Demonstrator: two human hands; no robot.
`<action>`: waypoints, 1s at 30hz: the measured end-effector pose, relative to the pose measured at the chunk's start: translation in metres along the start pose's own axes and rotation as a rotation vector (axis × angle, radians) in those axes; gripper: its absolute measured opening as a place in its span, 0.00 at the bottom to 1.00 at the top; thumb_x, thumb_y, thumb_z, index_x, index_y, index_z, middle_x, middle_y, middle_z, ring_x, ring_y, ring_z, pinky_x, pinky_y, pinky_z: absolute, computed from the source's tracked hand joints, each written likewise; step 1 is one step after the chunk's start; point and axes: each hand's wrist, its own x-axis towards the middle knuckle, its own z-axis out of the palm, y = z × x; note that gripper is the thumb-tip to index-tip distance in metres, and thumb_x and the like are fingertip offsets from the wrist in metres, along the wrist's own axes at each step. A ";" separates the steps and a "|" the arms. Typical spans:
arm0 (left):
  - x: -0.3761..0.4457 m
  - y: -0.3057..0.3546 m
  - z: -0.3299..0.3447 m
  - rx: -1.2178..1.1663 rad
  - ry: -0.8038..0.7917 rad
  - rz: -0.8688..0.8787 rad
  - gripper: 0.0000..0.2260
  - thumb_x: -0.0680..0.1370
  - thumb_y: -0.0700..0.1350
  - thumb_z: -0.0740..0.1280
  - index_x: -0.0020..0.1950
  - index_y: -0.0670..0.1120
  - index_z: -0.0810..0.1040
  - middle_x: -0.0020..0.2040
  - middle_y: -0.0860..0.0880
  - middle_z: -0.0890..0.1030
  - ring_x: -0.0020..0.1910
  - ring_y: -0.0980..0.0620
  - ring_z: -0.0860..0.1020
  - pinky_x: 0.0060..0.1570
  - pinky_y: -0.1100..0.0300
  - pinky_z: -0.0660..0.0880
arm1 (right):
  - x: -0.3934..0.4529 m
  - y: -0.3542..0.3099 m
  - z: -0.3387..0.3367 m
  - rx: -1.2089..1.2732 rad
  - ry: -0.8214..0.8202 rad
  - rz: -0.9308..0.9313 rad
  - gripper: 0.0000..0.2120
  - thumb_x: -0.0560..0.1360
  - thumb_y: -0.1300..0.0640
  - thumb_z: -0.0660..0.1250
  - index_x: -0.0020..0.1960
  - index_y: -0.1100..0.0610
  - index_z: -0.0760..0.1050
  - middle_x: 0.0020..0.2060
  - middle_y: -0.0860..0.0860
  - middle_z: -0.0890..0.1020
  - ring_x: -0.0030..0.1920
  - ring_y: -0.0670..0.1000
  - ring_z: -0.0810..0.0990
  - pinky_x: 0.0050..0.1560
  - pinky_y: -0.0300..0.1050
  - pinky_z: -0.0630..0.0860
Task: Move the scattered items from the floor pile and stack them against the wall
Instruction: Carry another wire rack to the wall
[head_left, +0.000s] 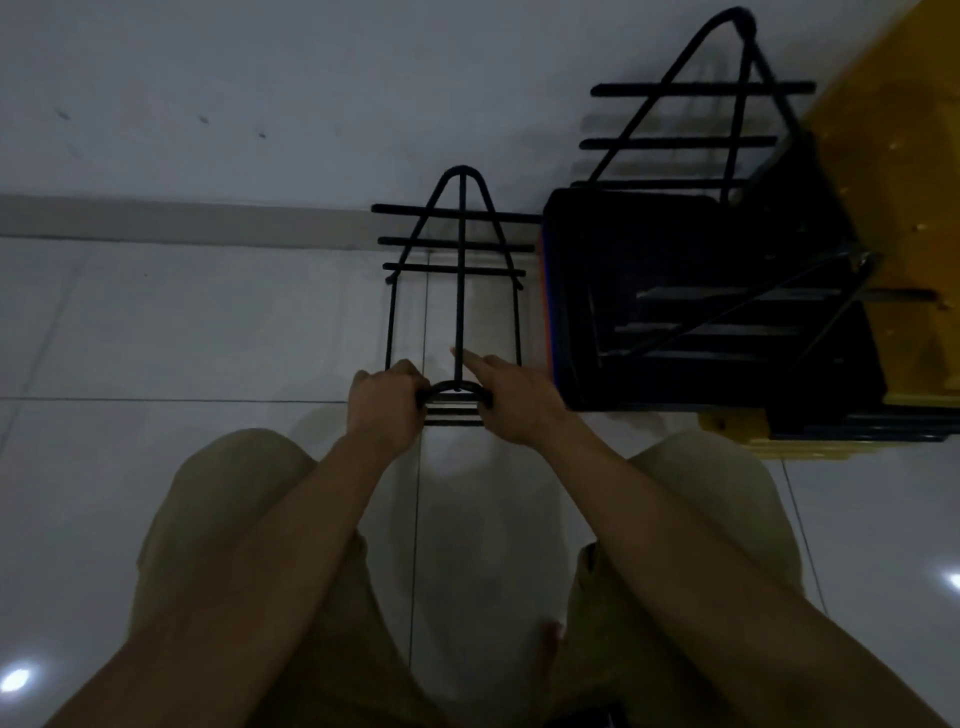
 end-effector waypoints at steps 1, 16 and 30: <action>0.000 0.000 0.001 0.003 0.005 0.006 0.09 0.75 0.40 0.67 0.53 0.48 0.83 0.54 0.50 0.79 0.42 0.46 0.78 0.44 0.58 0.61 | -0.001 0.001 0.003 -0.001 0.015 0.019 0.34 0.76 0.56 0.64 0.78 0.48 0.55 0.63 0.53 0.76 0.55 0.56 0.79 0.48 0.49 0.77; 0.036 0.007 0.004 0.105 0.254 -0.082 0.06 0.72 0.48 0.72 0.47 0.49 0.84 0.51 0.48 0.79 0.47 0.43 0.74 0.51 0.51 0.55 | 0.022 0.018 -0.005 0.029 0.203 0.205 0.11 0.77 0.54 0.67 0.58 0.56 0.77 0.49 0.54 0.82 0.48 0.53 0.80 0.44 0.45 0.76; 0.051 0.018 0.008 -0.213 0.291 -0.023 0.08 0.74 0.48 0.72 0.52 0.49 0.83 0.57 0.46 0.76 0.57 0.40 0.70 0.52 0.53 0.57 | 0.036 0.032 -0.010 -0.156 0.237 0.279 0.09 0.79 0.52 0.61 0.57 0.50 0.77 0.51 0.50 0.80 0.55 0.55 0.75 0.60 0.50 0.63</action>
